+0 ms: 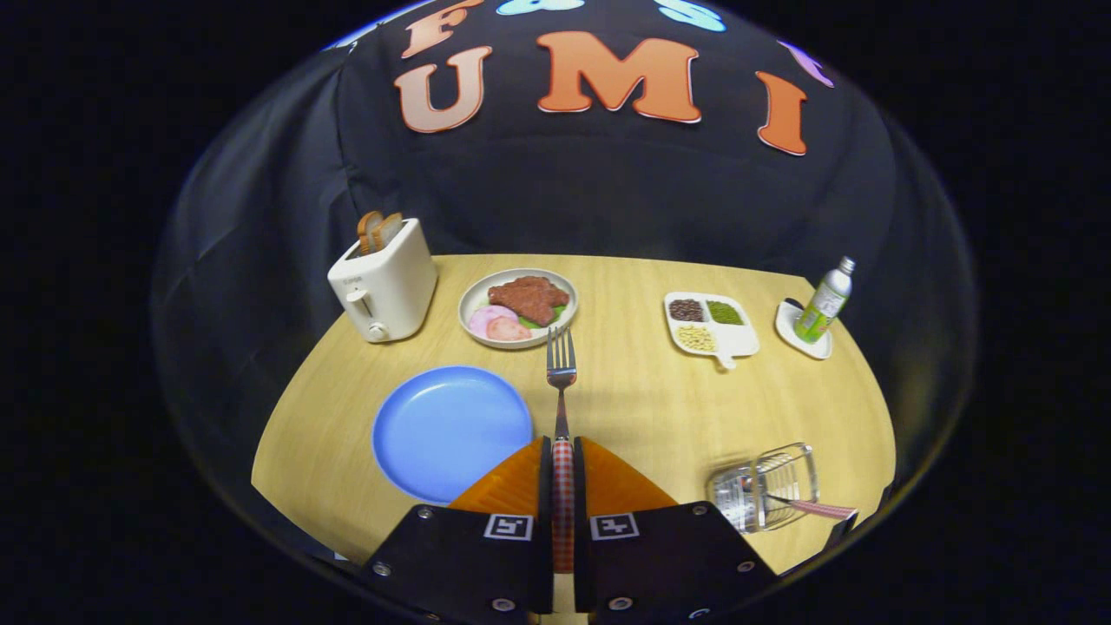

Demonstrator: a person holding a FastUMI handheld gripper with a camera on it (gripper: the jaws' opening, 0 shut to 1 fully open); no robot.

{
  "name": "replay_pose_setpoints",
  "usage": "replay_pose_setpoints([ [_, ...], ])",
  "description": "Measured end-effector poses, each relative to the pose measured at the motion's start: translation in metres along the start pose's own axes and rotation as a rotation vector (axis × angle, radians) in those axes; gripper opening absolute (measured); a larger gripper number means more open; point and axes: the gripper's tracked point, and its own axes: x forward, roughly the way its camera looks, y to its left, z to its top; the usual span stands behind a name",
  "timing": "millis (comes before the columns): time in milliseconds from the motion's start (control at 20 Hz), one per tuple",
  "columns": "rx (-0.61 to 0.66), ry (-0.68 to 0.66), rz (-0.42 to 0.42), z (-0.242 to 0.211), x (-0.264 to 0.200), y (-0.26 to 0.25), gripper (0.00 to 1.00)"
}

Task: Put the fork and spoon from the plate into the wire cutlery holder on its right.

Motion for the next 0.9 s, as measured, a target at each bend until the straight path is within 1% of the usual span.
replay_pose_setpoints([
  [150, 0.002, 0.057, -0.051, -0.008, -0.02, -0.053, 0.1],
  [350, 0.023, 0.169, -0.066, -0.026, -0.039, -0.104, 0.1],
  [500, -0.012, 0.276, -0.084, -0.046, -0.052, -0.138, 0.1],
  [600, -0.019, 0.355, -0.069, -0.062, -0.058, -0.149, 0.1],
  [700, -0.03, 0.428, -0.034, -0.075, -0.064, -0.151, 0.1],
  [900, -0.085, 0.531, -0.01, -0.093, -0.06, -0.157, 0.1],
])
